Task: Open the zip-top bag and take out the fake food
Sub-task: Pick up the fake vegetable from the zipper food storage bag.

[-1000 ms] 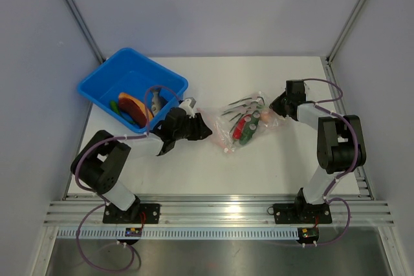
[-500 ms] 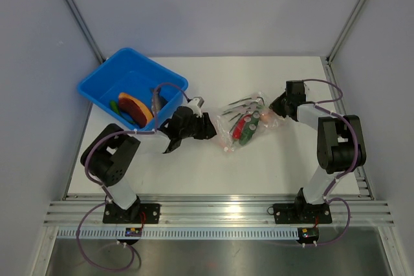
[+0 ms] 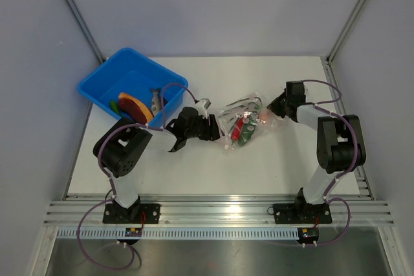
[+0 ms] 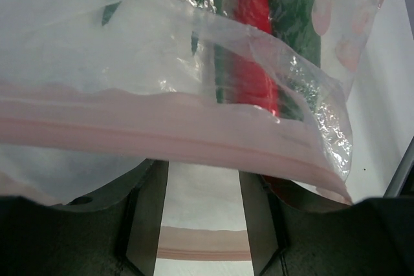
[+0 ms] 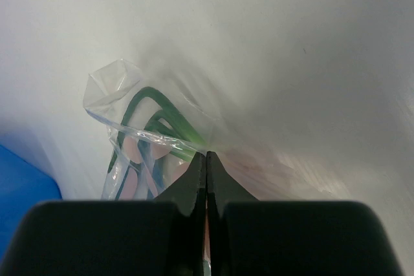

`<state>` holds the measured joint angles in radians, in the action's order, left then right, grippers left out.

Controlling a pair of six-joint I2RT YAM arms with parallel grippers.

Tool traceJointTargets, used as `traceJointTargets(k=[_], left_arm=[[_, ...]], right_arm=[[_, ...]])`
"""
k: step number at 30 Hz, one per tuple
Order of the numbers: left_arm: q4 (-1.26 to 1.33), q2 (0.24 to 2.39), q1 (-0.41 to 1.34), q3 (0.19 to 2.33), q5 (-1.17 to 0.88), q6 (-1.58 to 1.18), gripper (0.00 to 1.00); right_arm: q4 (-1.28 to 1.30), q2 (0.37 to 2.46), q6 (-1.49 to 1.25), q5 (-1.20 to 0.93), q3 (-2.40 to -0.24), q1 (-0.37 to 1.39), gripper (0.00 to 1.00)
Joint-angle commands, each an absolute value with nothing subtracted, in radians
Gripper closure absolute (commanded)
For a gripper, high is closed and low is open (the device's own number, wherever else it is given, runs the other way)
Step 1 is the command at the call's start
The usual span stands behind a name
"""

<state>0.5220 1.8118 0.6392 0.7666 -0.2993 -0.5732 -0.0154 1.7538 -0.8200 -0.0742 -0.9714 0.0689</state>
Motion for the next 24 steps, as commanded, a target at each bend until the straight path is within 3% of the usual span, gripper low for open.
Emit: traceJointTargets(k=[1,24], left_arm=[[0.65,1.827,0.661,0.799,-0.354,-0.558,0.5],[0.554,1.911,0.765,0.926,-0.314,-0.492,0.45]], right_arm=[[-0.06,1.763,-0.833,-0.104,-0.974,0.064,1.0],[-0.107,1.766,-0.856,-0.147,-0.946,0.063,1.0]])
